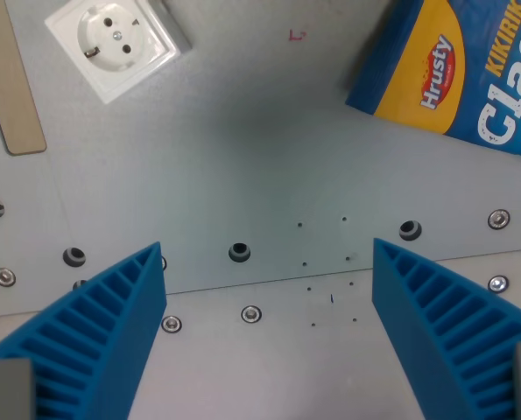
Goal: Rotate around base negative z
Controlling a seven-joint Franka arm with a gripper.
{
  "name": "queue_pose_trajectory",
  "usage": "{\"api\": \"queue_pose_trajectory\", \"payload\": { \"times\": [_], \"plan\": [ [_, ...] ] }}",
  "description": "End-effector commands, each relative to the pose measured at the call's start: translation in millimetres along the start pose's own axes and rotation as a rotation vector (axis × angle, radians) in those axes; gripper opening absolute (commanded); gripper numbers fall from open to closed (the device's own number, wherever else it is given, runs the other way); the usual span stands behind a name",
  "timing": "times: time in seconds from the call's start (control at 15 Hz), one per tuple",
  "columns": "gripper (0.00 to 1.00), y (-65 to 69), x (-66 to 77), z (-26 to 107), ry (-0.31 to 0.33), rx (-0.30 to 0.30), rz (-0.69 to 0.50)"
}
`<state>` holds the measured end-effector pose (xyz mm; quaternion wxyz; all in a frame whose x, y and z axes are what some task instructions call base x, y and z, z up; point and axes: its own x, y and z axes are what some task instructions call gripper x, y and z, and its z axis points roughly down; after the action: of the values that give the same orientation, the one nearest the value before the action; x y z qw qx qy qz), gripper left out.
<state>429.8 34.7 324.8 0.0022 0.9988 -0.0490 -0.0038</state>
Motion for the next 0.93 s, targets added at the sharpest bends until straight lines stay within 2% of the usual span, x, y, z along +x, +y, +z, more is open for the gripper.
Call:
{"api": "queue_pose_trajectory", "payload": {
  "times": [0.07,0.93],
  "plan": [
    [1.0,0.1,-0.2,-2.5,0.005,0.001,0.013],
    [1.0,0.1,-0.2,-2.5,0.005,0.002,0.187]
  ]
}}
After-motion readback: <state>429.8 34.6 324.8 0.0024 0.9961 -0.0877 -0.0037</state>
